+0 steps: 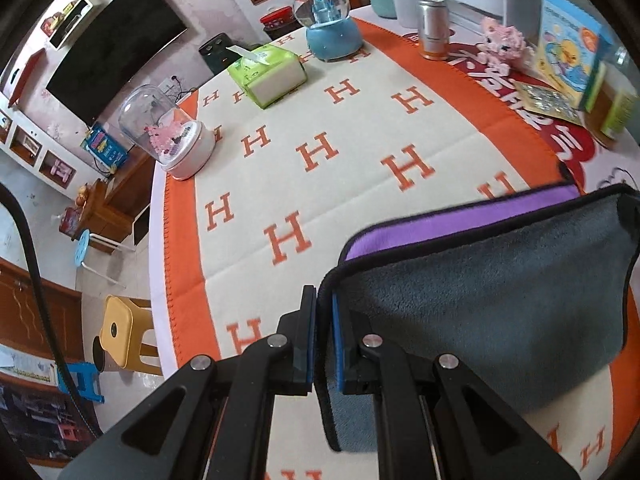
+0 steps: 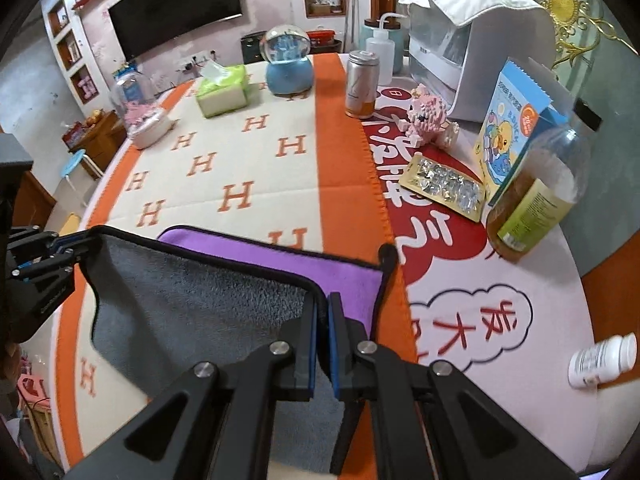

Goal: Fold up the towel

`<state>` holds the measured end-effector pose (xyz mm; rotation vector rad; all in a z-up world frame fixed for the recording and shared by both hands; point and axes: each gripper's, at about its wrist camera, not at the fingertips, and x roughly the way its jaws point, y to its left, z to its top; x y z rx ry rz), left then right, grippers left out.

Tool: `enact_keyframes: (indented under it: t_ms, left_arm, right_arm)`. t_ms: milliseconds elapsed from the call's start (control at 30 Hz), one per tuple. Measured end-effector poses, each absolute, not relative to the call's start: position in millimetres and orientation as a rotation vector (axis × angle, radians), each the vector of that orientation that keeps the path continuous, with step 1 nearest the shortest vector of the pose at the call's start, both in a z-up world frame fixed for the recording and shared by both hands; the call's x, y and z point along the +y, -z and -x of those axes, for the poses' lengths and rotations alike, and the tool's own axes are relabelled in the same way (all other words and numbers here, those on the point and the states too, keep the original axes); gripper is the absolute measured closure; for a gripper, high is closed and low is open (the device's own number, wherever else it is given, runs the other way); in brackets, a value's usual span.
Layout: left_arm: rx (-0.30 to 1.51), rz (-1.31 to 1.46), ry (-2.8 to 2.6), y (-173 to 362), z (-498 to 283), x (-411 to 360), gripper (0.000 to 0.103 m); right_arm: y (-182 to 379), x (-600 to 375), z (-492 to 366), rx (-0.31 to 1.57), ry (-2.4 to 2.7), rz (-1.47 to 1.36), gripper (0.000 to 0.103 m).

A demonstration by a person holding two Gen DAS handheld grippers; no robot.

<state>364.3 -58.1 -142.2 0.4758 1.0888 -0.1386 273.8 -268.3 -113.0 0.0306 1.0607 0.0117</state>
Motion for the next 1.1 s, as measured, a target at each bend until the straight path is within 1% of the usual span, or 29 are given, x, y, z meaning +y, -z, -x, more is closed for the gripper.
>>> enact_keyframes:
  t_ms: [433, 533, 633, 700, 733, 867, 933, 967, 1000, 1100]
  left_arm:
    - [1.152, -0.501, 0.098, 199.0, -406.7, -84.9, 0.096]
    - [1.169, -0.506, 0.088, 209.2, -410.1, -86.2, 0.094]
    - [1.179, -0.513, 0.073, 216.6, -412.2, -86.0, 0.088]
    - [1.177, -0.508, 0.058, 218.7, -413.1, -84.8, 0.08]
    - [1.175, -0.505, 0.053, 219.0, -413.8, -84.0, 0.079]
    - [1.172, -0.487, 0.038, 216.2, -413.6, -79.4, 0.067]
    - [1.179, -0.466, 0.033, 213.3, -413.9, -76.2, 0.051]
    - [1.175, -0.454, 0.032, 210.8, -413.3, -74.8, 0.039]
    - [1.165, -0.44, 0.033, 207.3, -411.9, -73.2, 0.032]
    - [1.143, -0.42, 0.037, 198.5, -404.6, -71.9, 0.026]
  right_arm:
    - [168.6, -285.4, -317.7, 1.172, 0.039, -0.072, 0.098]
    - [176.0, -284.7, -321.0, 1.186, 0.047, -0.052, 0.098]
    - [180.0, -282.9, -322.4, 1.189, 0.055, -0.021, 0.096]
    - [180.1, -282.8, -322.5, 1.184, 0.06, -0.005, 0.092]
    - [179.4, -282.5, -322.0, 1.179, 0.066, 0.005, 0.091]
    - [174.7, -286.1, -320.6, 1.158, 0.083, 0.005, 0.079]
    - [171.9, -286.7, -319.6, 1.148, 0.085, 0.0, 0.078]
    - [169.6, -286.8, -318.4, 1.141, 0.085, -0.002, 0.078]
    - [167.7, -286.4, -317.3, 1.136, 0.085, -0.002, 0.078]
    - [162.1, -284.1, -312.5, 1.124, 0.074, -0.008, 0.077]
